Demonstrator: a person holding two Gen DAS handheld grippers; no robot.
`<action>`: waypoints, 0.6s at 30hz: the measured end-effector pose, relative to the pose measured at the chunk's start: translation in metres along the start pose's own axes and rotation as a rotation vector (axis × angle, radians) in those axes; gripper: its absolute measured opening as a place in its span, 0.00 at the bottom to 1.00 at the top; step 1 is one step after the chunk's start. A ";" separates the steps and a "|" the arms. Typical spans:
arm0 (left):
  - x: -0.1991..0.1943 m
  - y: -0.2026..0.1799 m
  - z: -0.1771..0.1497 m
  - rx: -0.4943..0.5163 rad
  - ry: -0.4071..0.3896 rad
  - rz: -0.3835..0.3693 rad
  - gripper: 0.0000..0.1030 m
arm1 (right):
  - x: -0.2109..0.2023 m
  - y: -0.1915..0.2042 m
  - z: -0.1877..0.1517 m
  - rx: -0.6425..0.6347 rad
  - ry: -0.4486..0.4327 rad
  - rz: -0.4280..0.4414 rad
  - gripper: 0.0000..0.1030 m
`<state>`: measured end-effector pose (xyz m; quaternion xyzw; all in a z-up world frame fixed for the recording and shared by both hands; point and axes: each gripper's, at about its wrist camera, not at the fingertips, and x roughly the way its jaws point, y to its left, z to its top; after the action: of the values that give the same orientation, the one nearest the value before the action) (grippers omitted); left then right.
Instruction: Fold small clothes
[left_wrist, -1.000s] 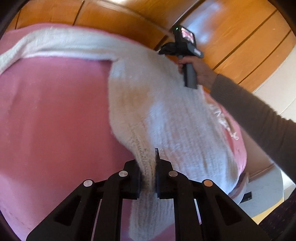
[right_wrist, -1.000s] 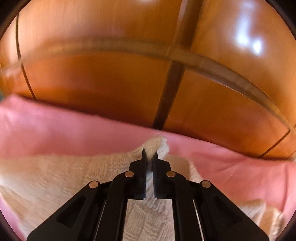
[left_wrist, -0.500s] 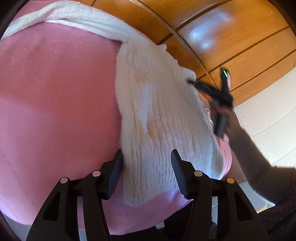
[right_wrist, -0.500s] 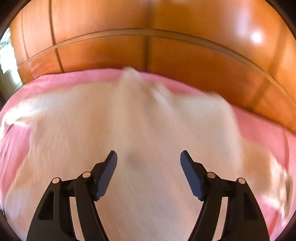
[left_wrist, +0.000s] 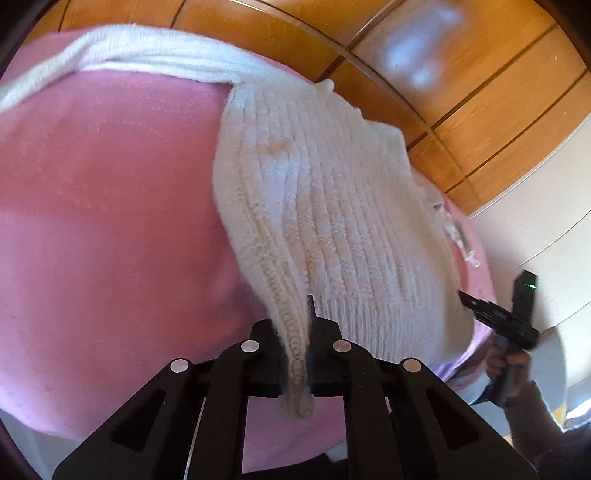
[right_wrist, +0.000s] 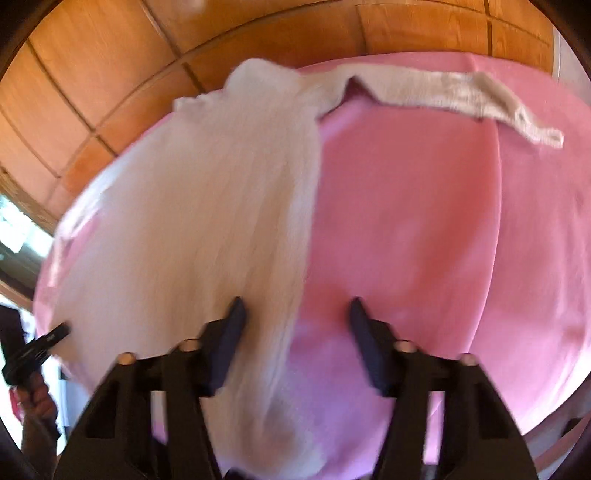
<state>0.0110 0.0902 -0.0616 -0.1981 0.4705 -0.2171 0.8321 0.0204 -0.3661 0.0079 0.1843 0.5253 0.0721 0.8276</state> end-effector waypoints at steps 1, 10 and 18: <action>-0.004 -0.003 0.001 0.003 -0.007 0.010 0.06 | -0.003 0.004 -0.005 -0.007 0.009 0.034 0.11; -0.011 -0.001 0.002 0.027 0.035 0.199 0.08 | -0.037 0.023 -0.004 -0.109 -0.037 0.034 0.06; -0.033 0.009 0.017 -0.005 -0.057 0.364 0.47 | -0.061 -0.065 0.019 0.211 -0.202 0.011 0.40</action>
<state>0.0120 0.1183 -0.0350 -0.1178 0.4753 -0.0562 0.8701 0.0054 -0.4499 0.0419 0.2795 0.4431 0.0022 0.8518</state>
